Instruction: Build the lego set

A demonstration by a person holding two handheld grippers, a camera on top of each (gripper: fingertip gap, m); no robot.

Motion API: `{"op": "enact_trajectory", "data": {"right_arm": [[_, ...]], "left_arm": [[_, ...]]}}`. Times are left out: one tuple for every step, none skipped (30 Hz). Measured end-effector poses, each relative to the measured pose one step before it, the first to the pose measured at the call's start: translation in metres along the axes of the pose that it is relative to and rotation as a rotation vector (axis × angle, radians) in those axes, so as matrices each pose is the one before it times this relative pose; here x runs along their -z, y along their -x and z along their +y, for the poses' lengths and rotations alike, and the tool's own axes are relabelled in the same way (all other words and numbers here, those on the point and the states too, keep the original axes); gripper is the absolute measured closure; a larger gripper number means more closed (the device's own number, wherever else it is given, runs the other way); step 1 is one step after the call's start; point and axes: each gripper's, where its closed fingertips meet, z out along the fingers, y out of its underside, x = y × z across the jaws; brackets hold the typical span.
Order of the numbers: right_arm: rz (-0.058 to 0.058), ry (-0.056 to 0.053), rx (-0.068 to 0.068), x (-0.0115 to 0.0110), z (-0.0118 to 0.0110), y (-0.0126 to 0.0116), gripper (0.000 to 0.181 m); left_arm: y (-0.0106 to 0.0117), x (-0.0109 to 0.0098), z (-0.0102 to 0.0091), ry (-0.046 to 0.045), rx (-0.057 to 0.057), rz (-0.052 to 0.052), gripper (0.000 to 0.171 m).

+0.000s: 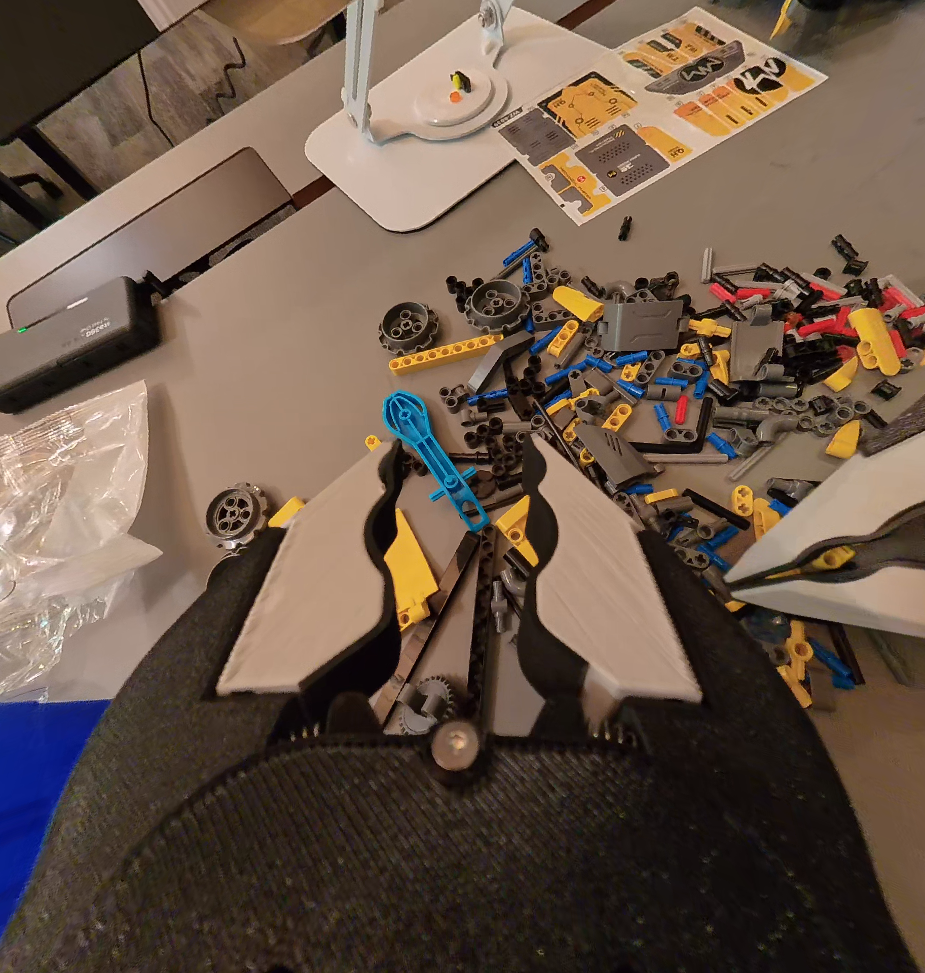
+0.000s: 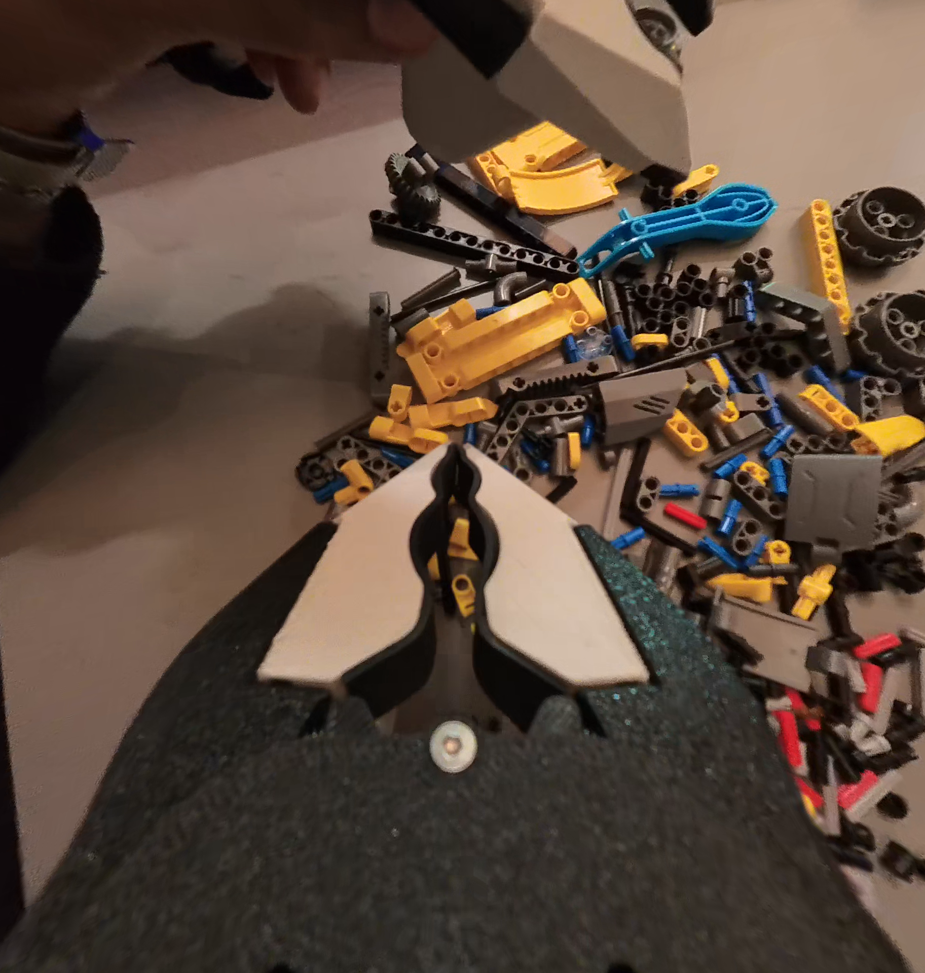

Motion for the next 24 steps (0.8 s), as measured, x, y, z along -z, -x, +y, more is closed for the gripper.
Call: {"op": "enact_trajectory", "data": {"right_arm": [[0.0180,0.0141,0.0099,-0.00369,-0.00014,-0.00142,0.181],[0.0167,0.0149,0.0076,-0.00334,0.00024,-0.00141,0.181],[0.0139,0.0152,0.0034,-0.00315,0.00062,-0.00127,0.181],[0.0123,0.0139,0.0006,-0.00267,0.00095,-0.00162,0.181],[0.0103,0.0086,-0.0021,-0.00187,0.00081,-0.00156,0.181],[0.0066,-0.0024,-0.0096,-0.00045,-0.00056,-0.00153,0.181],[0.0054,0.0020,-0.0109,-0.00019,0.00004,-0.00197,0.181],[0.0067,0.0021,-0.0096,0.00021,0.00032,-0.00237,0.181],[0.0007,0.0008,-0.0058,0.00012,0.00026,-0.00151,0.181],[-0.0031,0.0000,-0.0047,0.00003,0.00008,-0.00065,0.181],[-0.0015,0.0009,-0.0043,0.00006,0.00001,-0.00049,0.181],[-0.0001,0.0024,0.0013,-0.00011,-0.00010,-0.00014,0.181],[0.0027,0.0036,0.0083,0.00000,-0.00009,0.00019,0.181],[0.0041,0.0034,0.0107,-0.00009,-0.00026,0.00054,0.180],[0.0027,0.0017,0.0116,0.00006,-0.00070,0.00115,0.178],[0.0004,-0.0023,0.0142,0.00032,-0.00119,0.00174,0.177],[0.0048,-0.0031,0.0128,0.00042,-0.00113,0.00069,0.177],[0.0072,-0.0010,0.0100,0.00025,-0.00087,-0.00003,0.176],[0.0044,0.0010,0.0073,-0.00004,-0.00038,-0.00023,0.177],[0.0003,0.0019,0.0035,-0.00039,0.00010,0.00007,0.176],[-0.0035,0.0021,-0.0005,-0.00096,0.00034,0.00013,0.176],[-0.0034,0.0047,-0.0034,-0.00132,0.00104,-0.00003,0.176],[-0.0030,0.0047,-0.0028,-0.00140,0.00097,-0.00032,0.176],[-0.0072,-0.0052,-0.0052,-0.00045,-0.00071,0.00038,0.176]], "left_arm": [[-0.00002,0.00032,-0.00027,-0.00127,-0.0005,-0.0003,0.128],[-0.00009,0.00026,-0.00038,-0.00224,-0.0002,0.0007,0.128],[-0.00001,0.00041,-0.00038,-0.00229,0.0000,0.0006,0.128],[0.00001,0.00039,-0.00022,-0.00150,-0.0003,-0.0002,0.128],[0.00025,0.00032,-0.00005,-0.00065,-0.0005,-0.0010,0.128],[0.00029,0.00039,-0.00031,-0.00138,-0.0005,-0.0011,0.128],[0.00018,0.00040,-0.00038,-0.00244,0.0004,-0.0002,0.128],[-0.00001,0.00044,-0.00050,-0.00272,0.0010,0.0010,0.128],[-0.00016,0.00040,-0.00041,-0.00229,0.0001,0.0010,0.128],[-0.00014,0.00019,-0.00025,-0.00107,-0.0008,0.0000,0.128],[-0.00019,0.00013,-0.00028,-0.00049,-0.0015,-0.0005,0.128],[-0.00021,0.00009,-0.00017,-0.00022,-0.0018,-0.0003,0.128],[-0.00010,-0.00008,-0.00007,0.00028,-0.0009,-0.0001,0.128],[-0.00004,-0.00003,0.00013,0.00040,-0.0002,0.0003,0.128],[0.00002,-0.00010,0.00011,0.00039,0.0004,0.0003,0.128],[0.00025,0.00000,0.00023,0.00047,0.0011,-0.0005,0.128],[0.00073,0.00013,0.00002,-0.00066,0.0022,-0.0029,0.127],[0.00107,0.00037,-0.00047,-0.00310,0.0041,-0.0047,0.127],[0.00060,0.00056,-0.00077,-0.00560,0.0049,-0.0006,0.126],[0.00018,0.00079,-0.00113,-0.00721,0.0055,0.0022,0.126],[0.00016,0.00071,-0.00132,-0.00827,0.0052,0.0019,0.126],[0.00015,0.00077,-0.00115,-0.00757,0.0040,0.0009,0.126],[0.00021,0.00049,-0.00089,-0.00509,0.0024,0.0008,0.126],[-0.00004,0.00015,-0.00030,-0.00188,0.0009,0.0005,0.126]]}}
